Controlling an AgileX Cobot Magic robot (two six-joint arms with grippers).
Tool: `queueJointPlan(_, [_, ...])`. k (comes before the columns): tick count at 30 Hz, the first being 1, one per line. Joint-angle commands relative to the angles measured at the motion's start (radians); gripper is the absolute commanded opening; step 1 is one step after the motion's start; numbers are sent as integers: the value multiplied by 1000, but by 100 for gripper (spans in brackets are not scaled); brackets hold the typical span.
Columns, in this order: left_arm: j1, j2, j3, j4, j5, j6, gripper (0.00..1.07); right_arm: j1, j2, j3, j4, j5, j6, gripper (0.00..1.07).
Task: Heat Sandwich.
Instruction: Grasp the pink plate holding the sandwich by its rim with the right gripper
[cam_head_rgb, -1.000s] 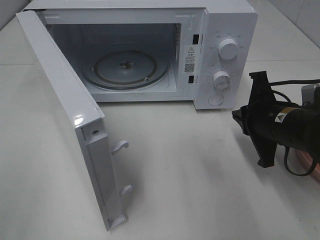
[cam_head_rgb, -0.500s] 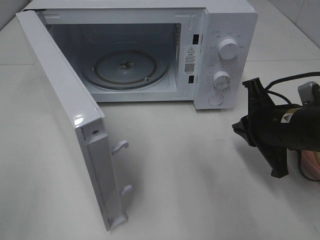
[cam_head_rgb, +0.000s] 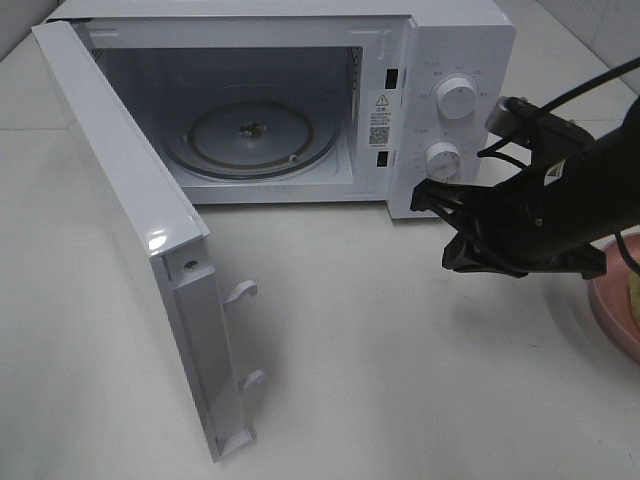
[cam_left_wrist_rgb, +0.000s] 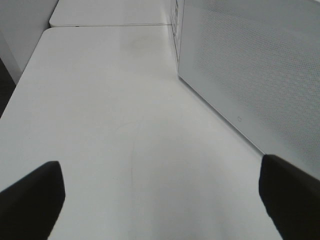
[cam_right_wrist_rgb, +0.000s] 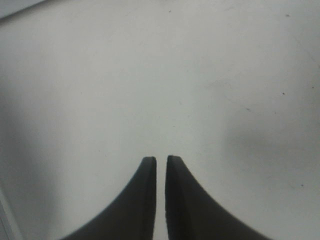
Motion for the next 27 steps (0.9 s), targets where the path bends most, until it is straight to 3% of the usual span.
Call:
queueJointPlan(1, [-4, -26, 3, -3, -8, -1, 103, -5, -12, -75, -44, 184, -236, 12])
queueJointPlan(13, [-4, -26, 3, -3, -8, -1, 103, -12, -15, -220, -350, 531, -292, 18])
queueJointPlan(18, [-4, -26, 3, -3, -8, -1, 103, -108, -15, -245, -370, 643, -292, 20])
queueJointPlan(27, [-4, -26, 3, -3, -8, -1, 103, -290, -15, -250, -378, 657, -302, 27])
